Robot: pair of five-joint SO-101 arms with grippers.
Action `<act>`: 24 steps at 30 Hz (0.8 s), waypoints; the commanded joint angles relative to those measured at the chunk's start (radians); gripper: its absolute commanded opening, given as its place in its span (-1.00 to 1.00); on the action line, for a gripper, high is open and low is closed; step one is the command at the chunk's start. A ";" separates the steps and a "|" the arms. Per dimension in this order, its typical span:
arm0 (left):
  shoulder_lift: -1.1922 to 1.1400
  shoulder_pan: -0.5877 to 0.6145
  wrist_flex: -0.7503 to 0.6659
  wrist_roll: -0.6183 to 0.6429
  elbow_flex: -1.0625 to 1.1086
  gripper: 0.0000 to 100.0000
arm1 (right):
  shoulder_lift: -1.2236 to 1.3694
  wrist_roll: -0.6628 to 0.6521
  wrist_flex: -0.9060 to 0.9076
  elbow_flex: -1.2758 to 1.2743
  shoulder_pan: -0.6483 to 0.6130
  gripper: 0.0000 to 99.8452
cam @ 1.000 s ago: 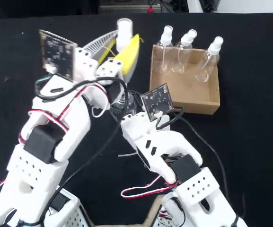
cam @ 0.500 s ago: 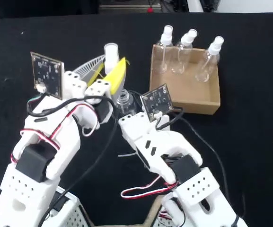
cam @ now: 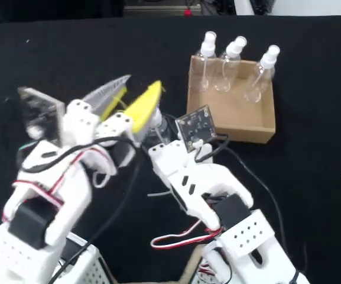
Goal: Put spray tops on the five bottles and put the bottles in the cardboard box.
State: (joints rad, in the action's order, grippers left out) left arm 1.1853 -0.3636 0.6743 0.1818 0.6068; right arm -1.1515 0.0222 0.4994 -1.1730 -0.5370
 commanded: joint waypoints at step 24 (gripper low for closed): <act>0.118 0.547 -0.210 0.009 0.739 -0.65 | 0.025 0.005 -0.206 0.170 0.443 -0.97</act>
State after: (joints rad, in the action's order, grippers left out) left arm 1.2912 0.1734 0.5393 0.1818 1.3050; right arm -1.1515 0.0222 0.3951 -1.0717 -0.1442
